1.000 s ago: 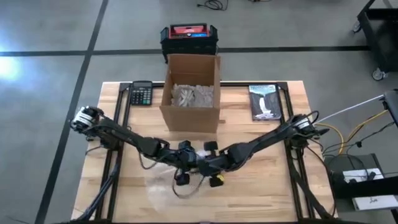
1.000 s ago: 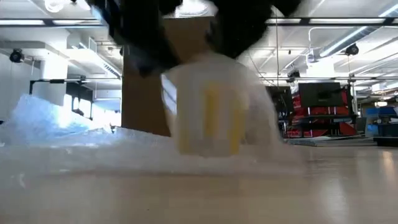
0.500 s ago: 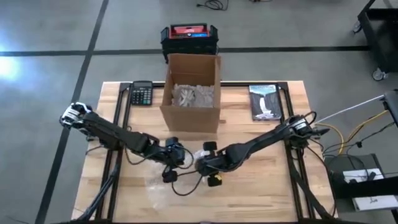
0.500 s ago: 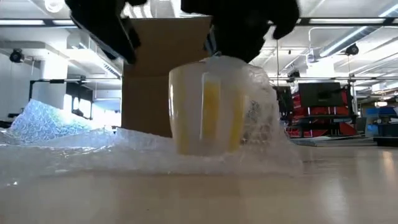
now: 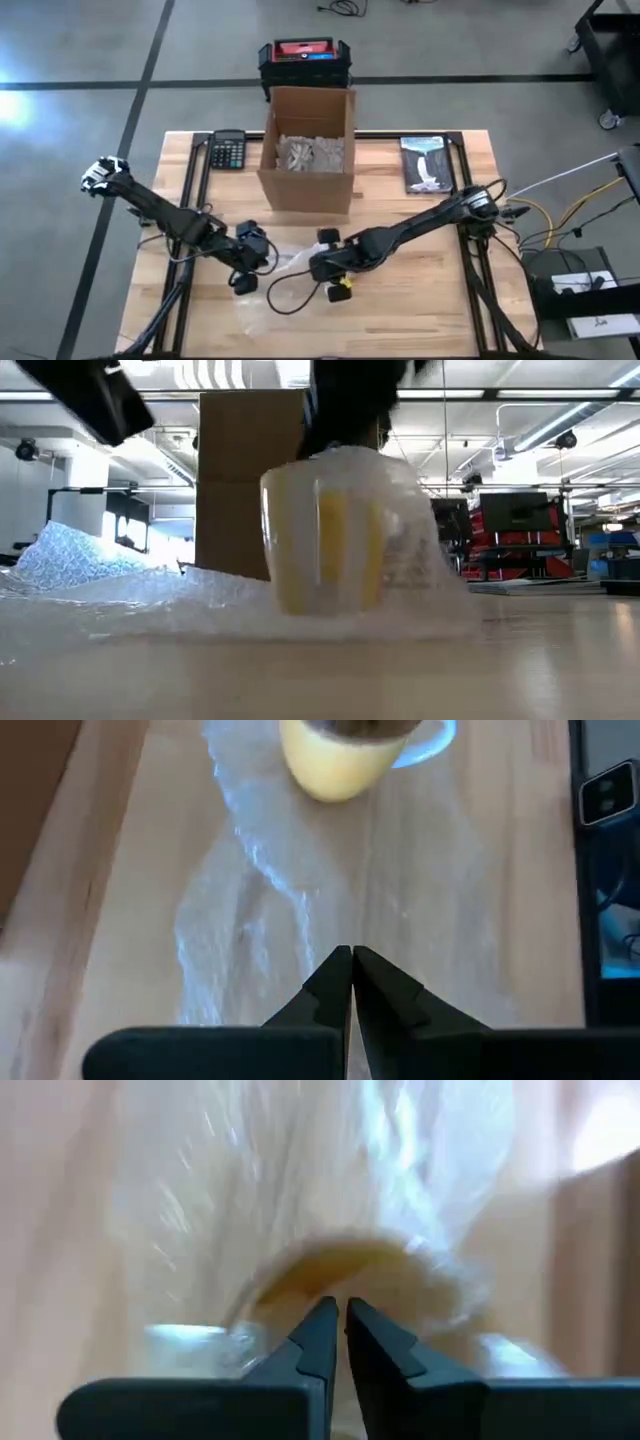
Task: Wrap mug
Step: Wrap the yellow mug with bubble wrap
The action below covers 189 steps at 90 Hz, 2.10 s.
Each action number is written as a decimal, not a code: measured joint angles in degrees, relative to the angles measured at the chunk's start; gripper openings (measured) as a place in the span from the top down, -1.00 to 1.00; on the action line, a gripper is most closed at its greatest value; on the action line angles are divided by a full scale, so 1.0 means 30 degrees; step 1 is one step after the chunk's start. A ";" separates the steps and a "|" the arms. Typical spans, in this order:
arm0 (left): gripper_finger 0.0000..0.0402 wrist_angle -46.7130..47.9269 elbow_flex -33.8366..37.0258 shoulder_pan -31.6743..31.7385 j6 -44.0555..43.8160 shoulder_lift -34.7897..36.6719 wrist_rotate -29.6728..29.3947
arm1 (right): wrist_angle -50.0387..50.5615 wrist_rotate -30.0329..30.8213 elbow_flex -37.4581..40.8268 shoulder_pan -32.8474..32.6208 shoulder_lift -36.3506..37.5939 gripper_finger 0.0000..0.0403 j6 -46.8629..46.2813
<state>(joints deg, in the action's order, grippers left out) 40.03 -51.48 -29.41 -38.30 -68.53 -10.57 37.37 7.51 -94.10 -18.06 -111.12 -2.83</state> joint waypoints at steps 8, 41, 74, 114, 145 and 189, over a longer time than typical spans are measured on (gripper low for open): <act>1.00 -0.0133 0.0954 -0.0243 -0.0956 0.0600 0.0331 | 0.1584 0.0000 -0.0549 0.0007 0.0608 0.93 0.0158; 0.64 -0.1994 0.6060 -0.1660 -0.7010 0.0907 0.4701 | 0.7032 0.0887 0.1501 -0.0720 0.3319 0.93 -0.3697; 0.11 -0.7310 0.7935 -0.2188 -0.7976 -0.2569 0.4618 | 0.1471 0.3074 0.7617 -0.1377 0.3873 0.93 -0.6435; 0.94 -0.6938 0.6707 -0.2143 -0.5973 -0.3976 0.1479 | -0.3689 0.3096 0.9303 -0.1348 0.3866 0.93 -0.6595; 1.00 -0.5297 0.2311 -0.2114 -0.2149 -0.2695 -0.1294 | -0.5341 0.3100 0.9358 -0.1348 0.3859 0.93 -0.6165; 1.00 -1.0650 -0.0799 0.1431 0.6683 -0.4231 -0.2728 | -0.6581 0.3024 0.9383 -0.1348 0.2773 0.93 -0.5699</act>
<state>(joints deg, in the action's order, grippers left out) 8.08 -53.88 -25.11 -18.25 -81.22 -18.76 17.63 16.58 -65.95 -22.11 -102.80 -19.92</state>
